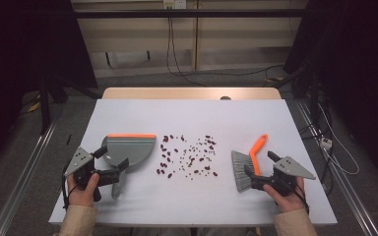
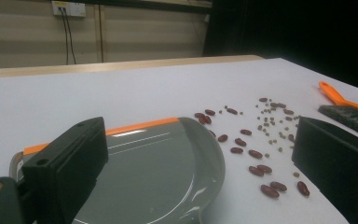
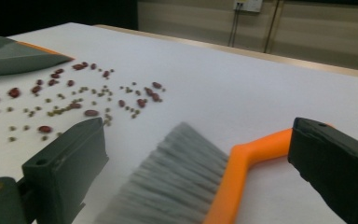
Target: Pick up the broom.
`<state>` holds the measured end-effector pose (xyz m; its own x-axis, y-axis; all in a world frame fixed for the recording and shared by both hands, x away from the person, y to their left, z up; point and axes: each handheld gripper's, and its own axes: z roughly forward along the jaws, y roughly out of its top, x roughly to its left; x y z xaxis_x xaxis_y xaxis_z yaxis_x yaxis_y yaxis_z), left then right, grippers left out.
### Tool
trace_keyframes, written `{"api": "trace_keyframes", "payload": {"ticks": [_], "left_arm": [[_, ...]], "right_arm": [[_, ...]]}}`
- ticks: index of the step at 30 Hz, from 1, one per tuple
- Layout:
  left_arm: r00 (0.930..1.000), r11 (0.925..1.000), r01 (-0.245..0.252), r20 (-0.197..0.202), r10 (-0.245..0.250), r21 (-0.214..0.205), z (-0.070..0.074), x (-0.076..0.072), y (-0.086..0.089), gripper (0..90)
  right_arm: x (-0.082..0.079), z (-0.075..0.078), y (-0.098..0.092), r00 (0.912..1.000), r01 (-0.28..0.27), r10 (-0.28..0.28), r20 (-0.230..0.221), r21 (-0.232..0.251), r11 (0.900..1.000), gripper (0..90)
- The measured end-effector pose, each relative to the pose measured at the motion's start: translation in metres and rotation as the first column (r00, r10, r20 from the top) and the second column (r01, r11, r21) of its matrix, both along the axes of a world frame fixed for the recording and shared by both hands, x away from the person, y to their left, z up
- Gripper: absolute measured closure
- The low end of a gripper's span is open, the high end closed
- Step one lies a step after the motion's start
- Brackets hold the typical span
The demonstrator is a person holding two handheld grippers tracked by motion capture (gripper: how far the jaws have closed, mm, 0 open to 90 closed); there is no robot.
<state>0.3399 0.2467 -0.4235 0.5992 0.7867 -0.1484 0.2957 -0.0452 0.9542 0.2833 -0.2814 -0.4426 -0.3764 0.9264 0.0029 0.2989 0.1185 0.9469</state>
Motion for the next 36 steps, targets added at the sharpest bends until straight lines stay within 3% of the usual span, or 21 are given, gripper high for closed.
{"api": "trace_keyframes", "payload": {"ticks": [2,5,7,10,11,12,13,14,16,17,18,23,24,25,31,36], "left_arm": [[1.0000,1.0000,0.001,0.000,-0.001,-0.001,0.000,0.000,0.000,3.2],[1.0000,1.0000,0.002,0.001,-0.002,-0.002,0.000,0.000,0.001,3.2],[1.0000,1.0000,-0.002,-0.001,0.002,-0.005,-0.001,0.000,0.002,3.2],[1.0000,1.0000,-0.005,-0.003,0.005,-0.005,-0.001,0.001,0.003,3.2],[1.0000,1.0000,-0.004,-0.001,0.004,-0.004,0.000,0.001,0.003,3.2],[1.0000,1.0000,-0.006,-0.001,0.006,-0.008,0.000,0.001,0.003,3.2],[1.0000,0.9999,-0.006,0.000,0.006,-0.011,0.000,0.001,0.003,3.2],[1.0000,1.0000,-0.004,0.000,0.004,-0.008,0.000,0.001,0.003,3.2],[1.0000,1.0000,-0.002,-0.002,0.002,-0.002,-0.001,0.001,0.003,3.2],[1.0000,1.0000,-0.001,-0.003,0.001,0.000,-0.001,0.002,0.003,3.2],[1.0000,1.0000,-0.001,-0.005,0.001,0.001,-0.001,0.002,0.002,3.2],[1.0000,1.0000,-0.002,-0.007,0.002,-0.005,-0.001,0.002,0.003,3.2],[1.0000,1.0000,-0.002,-0.008,0.002,-0.005,-0.002,0.002,0.003,3.2],[1.0000,1.0000,-0.001,-0.010,0.001,-0.001,-0.002,0.003,0.004,3.2],[0.9999,1.0000,-0.002,-0.014,0.002,-0.002,-0.003,0.003,0.004,3.2],[0.9998,1.0000,-0.003,-0.018,0.003,-0.005,-0.003,0.004,0.005,3.3]], "right_arm": [[0.004,0.001,-0.001,0.9998,0.016,-0.016,-0.009,0.001,0.9999,3.4],[0.018,0.002,-0.003,0.9972,0.056,-0.057,-0.048,-0.013,0.9983,3.9],[0.026,0.000,-0.005,0.9924,0.088,-0.088,-0.087,0.004,0.9961,5.0],[0.039,-0.002,-0.005,0.9802,0.145,-0.144,-0.136,-0.009,0.9895,7.7],[0.047,-0.003,-0.005,0.9710,0.175,-0.178,-0.160,-0.032,0.9840,10.9],[0.047,-0.003,-0.005,0.9710,0.175,-0.178,-0.160,-0.032,0.9840,10.9],[0.054,-0.005,-0.006,0.9595,0.201,-0.203,-0.196,-0.030,0.9792,13.8],[0.054,-0.005,-0.006,0.9595,0.201,-0.203,-0.196,-0.030,0.9792,13.8],[0.063,-0.008,-0.005,0.9467,0.226,-0.230,-0.225,-0.045,0.9731,20.3],[0.063,-0.008,-0.005,0.9467,0.226,-0.230,-0.225,-0.045,0.9731,20.3],[0.065,-0.009,-0.004,0.9411,0.234,-0.240,-0.238,-0.054,0.9708,23.6],[0.075,-0.014,-0.002,0.9091,0.256,-0.266,-0.320,-0.076,0.9638,28.7],[0.077,-0.015,-0.001,0.8955,0.260,-0.272,-0.352,-0.083,0.9620,30.9],[0.077,-0.015,-0.001,0.8955,0.260,-0.272,-0.352,-0.083,0.9620,30.9],[0.081,-0.016,0.002,0.8714,0.262,-0.281,-0.402,-0.103,0.9597,40.2],[0.083,-0.016,0.001,0.8616,0.261,-0.287,-0.419,-0.119,0.9580,42.0]]}}
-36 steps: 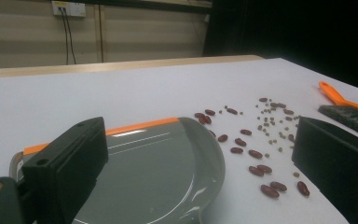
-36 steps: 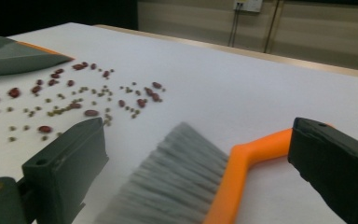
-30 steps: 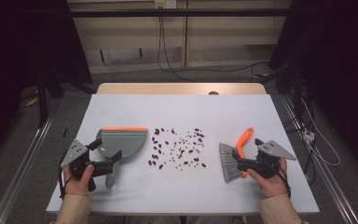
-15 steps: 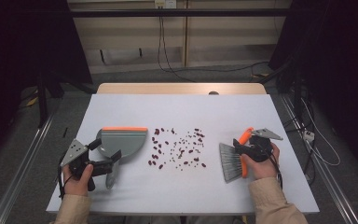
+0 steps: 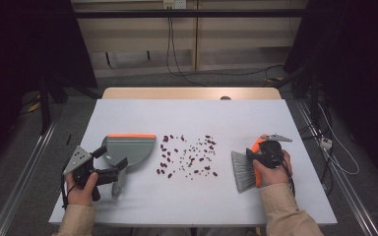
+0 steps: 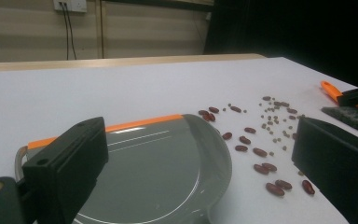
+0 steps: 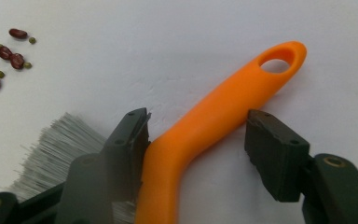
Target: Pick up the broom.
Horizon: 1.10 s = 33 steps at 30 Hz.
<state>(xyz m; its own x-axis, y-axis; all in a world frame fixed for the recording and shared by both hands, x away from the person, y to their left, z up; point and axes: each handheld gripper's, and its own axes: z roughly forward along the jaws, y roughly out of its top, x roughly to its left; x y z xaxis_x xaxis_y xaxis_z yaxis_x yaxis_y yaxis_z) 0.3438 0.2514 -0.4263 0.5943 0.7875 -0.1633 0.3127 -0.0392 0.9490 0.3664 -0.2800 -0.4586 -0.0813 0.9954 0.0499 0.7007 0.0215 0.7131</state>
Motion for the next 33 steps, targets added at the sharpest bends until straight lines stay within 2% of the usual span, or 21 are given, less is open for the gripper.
{"api": "trace_keyframes", "payload": {"ticks": [5,6,7,10,11,15,17,22,25,26,27,33], "left_arm": [[1.0000,1.0000,0.001,-0.001,-0.001,0.001,0.000,0.000,0.000,3.3],[1.0000,1.0000,0.000,-0.002,0.000,-0.001,0.000,0.000,-0.001,3.3],[1.0000,1.0000,0.002,-0.003,-0.002,0.001,-0.001,0.000,-0.001,3.3],[1.0000,1.0000,0.003,-0.003,-0.003,0.003,-0.001,0.001,-0.001,3.3],[1.0000,1.0000,0.004,-0.003,-0.004,0.002,-0.001,0.001,-0.001,3.3],[1.0000,1.0000,0.001,-0.003,-0.001,0.002,-0.001,0.001,0.000,3.3],[1.0000,1.0000,0.000,-0.004,0.000,0.001,-0.001,0.001,0.000,3.3],[1.0000,1.0000,-0.002,-0.004,0.002,0.004,-0.001,0.001,0.000,3.3],[1.0000,1.0000,-0.008,-0.003,0.008,0.001,-0.001,0.002,0.000,3.3],[1.0000,1.0000,-0.008,-0.003,0.008,0.003,0.000,0.002,0.000,3.4],[1.0000,1.0000,-0.007,-0.001,0.007,0.005,0.000,0.002,0.000,3.5],[0.9999,0.9999,-0.010,0.007,0.010,0.010,0.001,0.002,0.000,3.5]], "right_arm": [[0.001,0.003,0.004,0.9990,-0.016,0.016,-0.041,0.013,0.9998,51.9],[0.002,0.004,0.004,0.9984,-0.025,0.026,-0.050,0.014,0.9996,55.5],[0.003,0.005,0.006,0.9957,-0.058,0.060,-0.071,0.037,0.9977,63.7],[0.004,0.005,0.008,0.9944,-0.074,0.076,-0.074,0.027,0.9969,68.4],[0.006,0.007,0.009,0.9925,-0.090,0.090,-0.082,0.009,0.9959,68.8],[0.009,0.007,0.008,0.9920,-0.093,0.095,-0.084,0.027,0.9953,68.6],[0.009,0.008,0.010,0.9895,-0.103,0.103,-0.101,0.005,0.9947,67.8],[0.010,0.008,0.013,0.9870,-0.119,0.115,-0.112,-0.032,0.9923,66.7],[0.011,0.006,0.014,0.9892,-0.095,0.092,-0.114,-0.020,0.9953,67.1],[0.011,0.006,0.013,0.9900,-0.080,0.079,-0.117,-0.002,0.9968,67.1],[0.011,0.005,0.014,0.9900,-0.084,0.082,-0.115,-0.016,0.9963,67.2],[0.010,0.004,0.013,0.9916,-0.076,0.075,-0.105,0.002,0.9971,67.3]]}}
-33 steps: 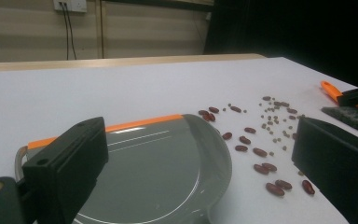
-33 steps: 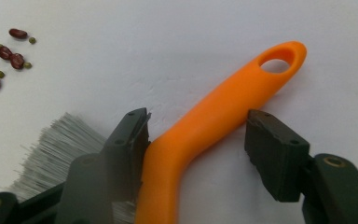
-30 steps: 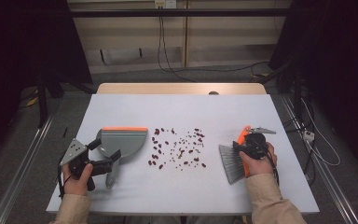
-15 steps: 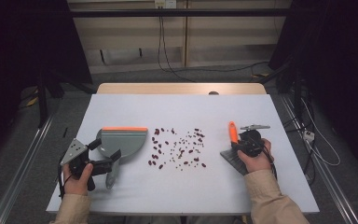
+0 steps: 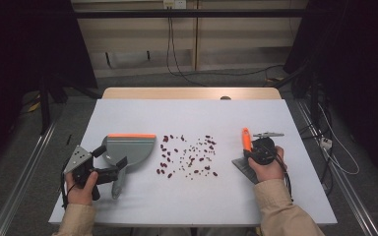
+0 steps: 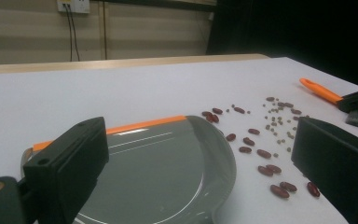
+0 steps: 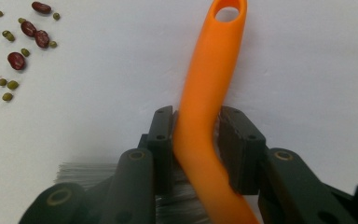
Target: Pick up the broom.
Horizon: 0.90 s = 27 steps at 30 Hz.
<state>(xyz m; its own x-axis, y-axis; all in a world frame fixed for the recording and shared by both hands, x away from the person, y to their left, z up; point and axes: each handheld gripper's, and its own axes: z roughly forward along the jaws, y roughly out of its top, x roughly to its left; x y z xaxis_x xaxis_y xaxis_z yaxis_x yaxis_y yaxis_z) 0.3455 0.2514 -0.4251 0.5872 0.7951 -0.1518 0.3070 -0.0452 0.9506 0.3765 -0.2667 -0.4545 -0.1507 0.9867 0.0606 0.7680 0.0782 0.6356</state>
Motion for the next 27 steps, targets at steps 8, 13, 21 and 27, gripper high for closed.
{"api": "trace_keyframes", "payload": {"ticks": [8,13,21,27], "left_arm": [[1.0000,1.0000,0.004,0.007,-0.005,0.007,0.002,-0.001,-0.001,3.5],[0.9998,0.9999,0.012,0.015,-0.012,0.011,0.004,-0.002,-0.003,3.5],[0.9997,0.9999,0.011,0.022,-0.011,0.001,0.005,-0.002,-0.004,3.5],[0.9995,0.9999,0.011,0.029,-0.011,0.008,0.007,-0.003,-0.005,3.5]], "right_arm": [[0.001,0.002,0.001,0.9999,-0.010,0.010,-0.008,-0.008,0.9999,67.9],[0.001,0.003,-0.001,0.9996,-0.027,0.027,-0.002,-0.004,0.9996,68.1],[-0.002,0.014,-0.003,0.9951,-0.062,0.058,0.080,0.052,0.9967,69.5],[-0.010,0.031,-0.010,0.9819,-0.068,0.042,0.185,0.136,0.9884,70.3]]}}
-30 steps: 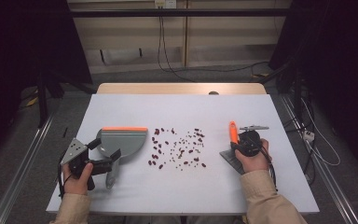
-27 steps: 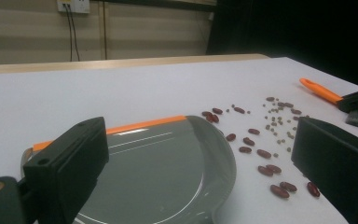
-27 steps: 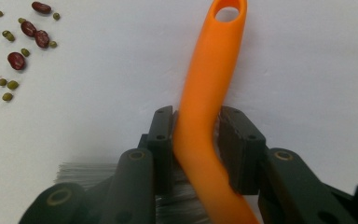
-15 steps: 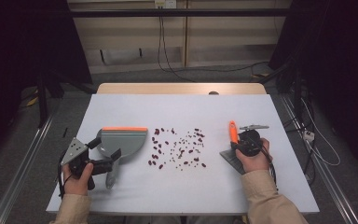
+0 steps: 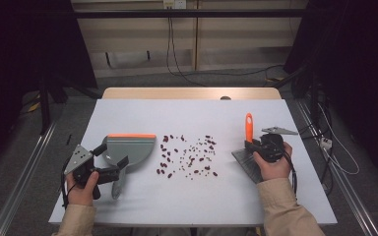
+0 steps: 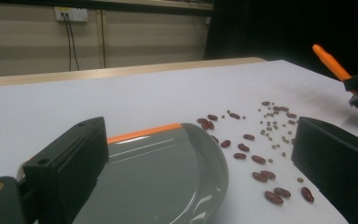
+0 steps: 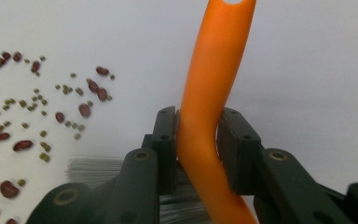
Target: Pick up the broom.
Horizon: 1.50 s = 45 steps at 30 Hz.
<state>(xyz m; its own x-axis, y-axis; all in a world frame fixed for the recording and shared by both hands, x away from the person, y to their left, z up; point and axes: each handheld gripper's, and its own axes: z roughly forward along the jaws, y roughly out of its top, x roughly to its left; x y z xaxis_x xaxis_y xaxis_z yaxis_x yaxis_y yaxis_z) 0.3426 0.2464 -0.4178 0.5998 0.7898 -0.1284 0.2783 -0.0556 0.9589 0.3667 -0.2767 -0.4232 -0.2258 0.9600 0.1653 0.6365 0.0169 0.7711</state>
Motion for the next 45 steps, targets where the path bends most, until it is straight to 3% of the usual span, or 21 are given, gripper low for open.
{"api": "trace_keyframes", "payload": {"ticks": [1,7,13,17,23,32,37,41,45], "left_arm": [[1.0000,1.0000,-0.001,0.002,0.001,-0.002,0.000,0.000,-0.001,3.5],[0.9999,1.0000,0.007,0.014,-0.007,-0.002,0.007,0.000,-0.005,3.5],[0.9990,0.9991,0.037,0.024,-0.037,0.019,0.013,0.001,-0.016,3.5],[0.9975,0.9974,0.065,0.027,-0.066,0.032,0.018,0.002,-0.025,3.5],[0.9936,0.9933,0.110,0.021,-0.111,0.035,0.024,0.005,-0.041,3.4],[0.9823,0.9821,0.187,0.002,-0.187,0.024,0.033,0.008,-0.062,3.2],[0.9789,0.9785,0.204,0.007,-0.204,0.034,0.039,0.011,-0.075,3.1],[0.9763,0.9756,0.216,-0.013,-0.216,0.037,0.044,0.016,-0.089,2.3],[0.9641,0.9644,0.264,-0.036,-0.263,0.016,0.048,0.023,-0.102,2.8]], "right_arm": [[0.000,0.000,0.000,1.0000,0.000,0.000,0.000,0.000,1.0000,70.3],[-0.009,0.014,-0.002,0.9953,-0.023,0.016,0.095,0.074,0.9970,71.0],[-0.016,0.026,-0.003,0.9838,-0.048,0.021,0.178,0.145,0.9884,71.4],[-0.019,0.033,0.000,0.9758,-0.063,0.028,0.217,0.153,0.9862,71.5],[-0.022,0.038,0.007,0.9706,-0.098,0.062,0.233,0.148,0.9840,71.5],[-0.025,0.051,0.010,0.9575,-0.111,0.061,0.282,0.165,0.9800,71.5],[-0.024,0.062,0.018,0.9488,-0.131,0.073,0.307,0.173,0.9762,71.5],[-0.020,0.068,0.029,0.9435,-0.144,0.084,0.321,0.169,0.9750,71.5],[-0.016,0.071,0.041,0.9376,-0.158,0.092,0.335,0.175,0.9717,71.4]]}}
